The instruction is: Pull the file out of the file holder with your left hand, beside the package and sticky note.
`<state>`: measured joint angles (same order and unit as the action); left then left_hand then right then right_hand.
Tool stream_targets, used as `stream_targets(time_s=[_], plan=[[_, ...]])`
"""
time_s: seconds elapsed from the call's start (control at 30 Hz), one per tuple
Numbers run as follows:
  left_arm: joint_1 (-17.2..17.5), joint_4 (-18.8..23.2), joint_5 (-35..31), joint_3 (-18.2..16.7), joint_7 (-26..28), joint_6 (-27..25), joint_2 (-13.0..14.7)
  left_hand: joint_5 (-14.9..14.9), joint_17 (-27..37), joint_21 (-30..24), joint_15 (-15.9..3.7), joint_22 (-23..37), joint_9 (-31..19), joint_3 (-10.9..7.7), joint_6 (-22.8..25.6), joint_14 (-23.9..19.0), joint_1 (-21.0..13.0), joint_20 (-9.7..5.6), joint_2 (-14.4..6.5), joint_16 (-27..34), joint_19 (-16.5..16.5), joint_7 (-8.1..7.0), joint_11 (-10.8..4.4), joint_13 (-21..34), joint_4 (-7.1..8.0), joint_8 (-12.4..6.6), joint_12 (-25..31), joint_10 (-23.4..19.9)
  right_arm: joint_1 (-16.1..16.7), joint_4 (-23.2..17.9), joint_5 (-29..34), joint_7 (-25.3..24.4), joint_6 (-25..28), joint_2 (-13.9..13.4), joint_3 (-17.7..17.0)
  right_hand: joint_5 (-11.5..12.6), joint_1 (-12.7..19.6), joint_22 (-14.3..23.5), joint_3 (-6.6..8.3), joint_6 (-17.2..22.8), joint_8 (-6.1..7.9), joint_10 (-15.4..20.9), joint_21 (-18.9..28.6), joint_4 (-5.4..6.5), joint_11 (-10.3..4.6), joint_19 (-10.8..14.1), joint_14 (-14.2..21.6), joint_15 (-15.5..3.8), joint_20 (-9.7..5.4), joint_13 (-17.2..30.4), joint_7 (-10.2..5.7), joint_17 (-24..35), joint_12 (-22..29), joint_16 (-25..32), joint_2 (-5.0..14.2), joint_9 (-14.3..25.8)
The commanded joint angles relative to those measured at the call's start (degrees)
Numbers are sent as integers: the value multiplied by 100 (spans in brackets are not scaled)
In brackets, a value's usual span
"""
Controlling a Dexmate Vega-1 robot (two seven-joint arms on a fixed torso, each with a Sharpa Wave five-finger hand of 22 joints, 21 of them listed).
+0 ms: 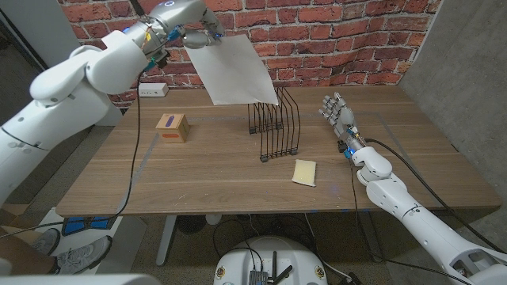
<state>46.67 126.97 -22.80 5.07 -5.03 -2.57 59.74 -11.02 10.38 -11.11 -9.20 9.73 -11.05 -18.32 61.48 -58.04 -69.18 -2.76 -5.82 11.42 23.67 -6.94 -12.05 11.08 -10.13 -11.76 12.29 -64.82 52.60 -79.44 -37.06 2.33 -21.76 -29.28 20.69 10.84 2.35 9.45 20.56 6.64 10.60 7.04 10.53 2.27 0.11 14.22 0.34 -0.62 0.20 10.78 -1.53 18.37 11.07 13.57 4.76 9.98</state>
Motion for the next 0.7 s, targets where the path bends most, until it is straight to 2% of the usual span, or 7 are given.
stream_targets(time_s=[0.03,0.23,0.7], plan=[[396,135,-448,-6,432,-308,110,-31,19,14,-480,17,-33,17,-12,-27,-55,-904,7,-6,40,7,0,29,6,24,31,-50,15,-31,-2,-38,51,-4,7,37,-2,22,-4,49,39,41,34,-7,-14,35,40,8,-15,15,-6,16,18,21,300,30],[450,21,-524,93,596,-352,26,-32,18,16,-481,17,-34,23,-4,-16,-58,-905,5,-12,37,13,1,29,7,20,26,-43,22,-37,-33,-23,108,-23,8,37,-2,22,-4,57,40,44,35,-6,-18,37,41,7,-13,15,-1,17,19,22,300,31],[142,-509,-415,531,730,-241,-124,-34,18,10,-480,19,-36,40,-12,7,-65,-898,-4,-20,49,2,1,34,11,22,21,-31,-60,97,-73,44,131,19,25,37,-3,22,-4,67,39,47,35,-2,-14,41,43,5,-24,15,10,19,20,24,300,31]])
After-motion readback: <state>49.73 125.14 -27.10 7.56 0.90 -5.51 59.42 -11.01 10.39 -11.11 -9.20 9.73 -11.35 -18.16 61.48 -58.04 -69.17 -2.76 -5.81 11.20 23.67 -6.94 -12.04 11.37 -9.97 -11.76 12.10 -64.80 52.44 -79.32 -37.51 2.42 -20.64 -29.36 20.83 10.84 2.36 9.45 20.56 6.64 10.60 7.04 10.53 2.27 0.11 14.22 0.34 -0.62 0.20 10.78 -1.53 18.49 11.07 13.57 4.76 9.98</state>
